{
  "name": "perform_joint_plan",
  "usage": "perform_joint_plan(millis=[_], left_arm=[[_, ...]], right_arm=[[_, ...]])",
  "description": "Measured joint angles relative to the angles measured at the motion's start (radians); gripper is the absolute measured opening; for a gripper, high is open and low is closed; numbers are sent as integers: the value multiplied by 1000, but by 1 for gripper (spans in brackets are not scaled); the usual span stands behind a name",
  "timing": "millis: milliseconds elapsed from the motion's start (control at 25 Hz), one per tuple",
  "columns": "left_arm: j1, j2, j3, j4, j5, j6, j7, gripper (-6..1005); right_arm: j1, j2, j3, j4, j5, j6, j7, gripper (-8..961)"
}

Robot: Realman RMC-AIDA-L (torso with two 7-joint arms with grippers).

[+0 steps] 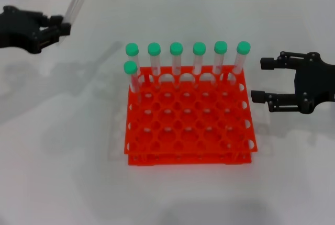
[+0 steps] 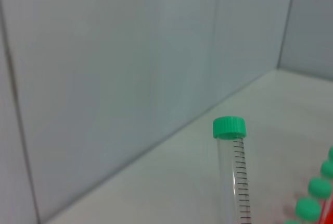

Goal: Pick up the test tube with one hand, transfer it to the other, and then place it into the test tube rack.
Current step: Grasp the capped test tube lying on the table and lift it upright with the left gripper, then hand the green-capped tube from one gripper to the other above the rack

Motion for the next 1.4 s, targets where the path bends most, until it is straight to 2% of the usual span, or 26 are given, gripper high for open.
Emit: perform_joint_plan(millis=[400, 600, 840, 1120, 1400], left_arm=[[-20, -14, 23, -80, -169, 11, 163, 187], [-49, -18, 65, -142, -182, 4, 211, 187], [-87, -37, 74, -190, -183, 2, 272, 187], [-95, -51, 77, -205, -188, 12, 321, 187], [-95, -51, 112, -270, -232, 5, 392, 187]], right_arm=[[-1, 0, 0, 0, 6, 2, 0, 768], [4, 0, 0, 0, 6, 2, 0, 768], [7, 0, 1, -3, 6, 2, 0, 768], [7, 0, 10, -6, 6, 5, 0, 767], [16, 0, 20, -11, 6, 9, 0, 767]])
